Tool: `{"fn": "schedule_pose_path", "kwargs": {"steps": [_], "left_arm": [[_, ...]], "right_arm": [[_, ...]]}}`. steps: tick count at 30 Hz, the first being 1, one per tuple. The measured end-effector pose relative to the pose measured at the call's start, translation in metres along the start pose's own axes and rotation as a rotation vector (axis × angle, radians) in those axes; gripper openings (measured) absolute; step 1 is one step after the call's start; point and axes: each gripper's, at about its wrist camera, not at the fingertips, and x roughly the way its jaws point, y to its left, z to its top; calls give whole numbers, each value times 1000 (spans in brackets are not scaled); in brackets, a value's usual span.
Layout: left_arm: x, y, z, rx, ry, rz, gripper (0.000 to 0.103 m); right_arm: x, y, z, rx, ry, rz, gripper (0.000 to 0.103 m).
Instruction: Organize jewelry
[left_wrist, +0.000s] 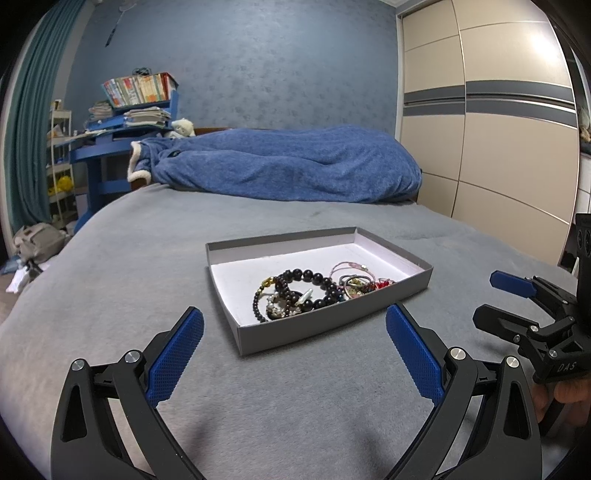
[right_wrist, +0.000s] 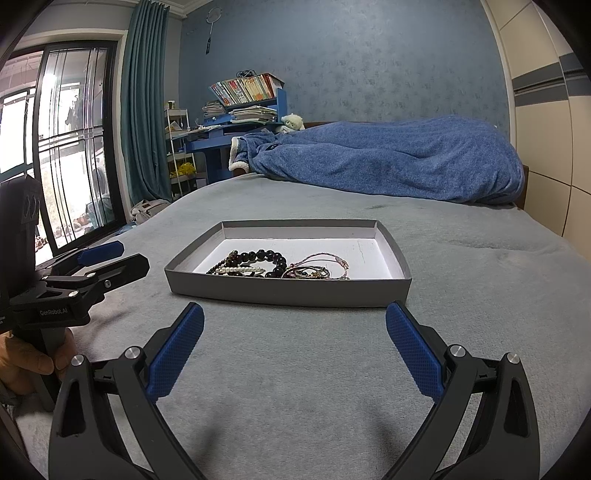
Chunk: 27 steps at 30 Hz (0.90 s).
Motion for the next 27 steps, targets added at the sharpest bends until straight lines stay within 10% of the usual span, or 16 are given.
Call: {"fn": "schedule_pose_path", "kwargs": {"steps": [27], "left_arm": [[6,-4,-5,3,12,-7,98]], "right_arm": [[0,-1,1,1,2,0,97]]}}
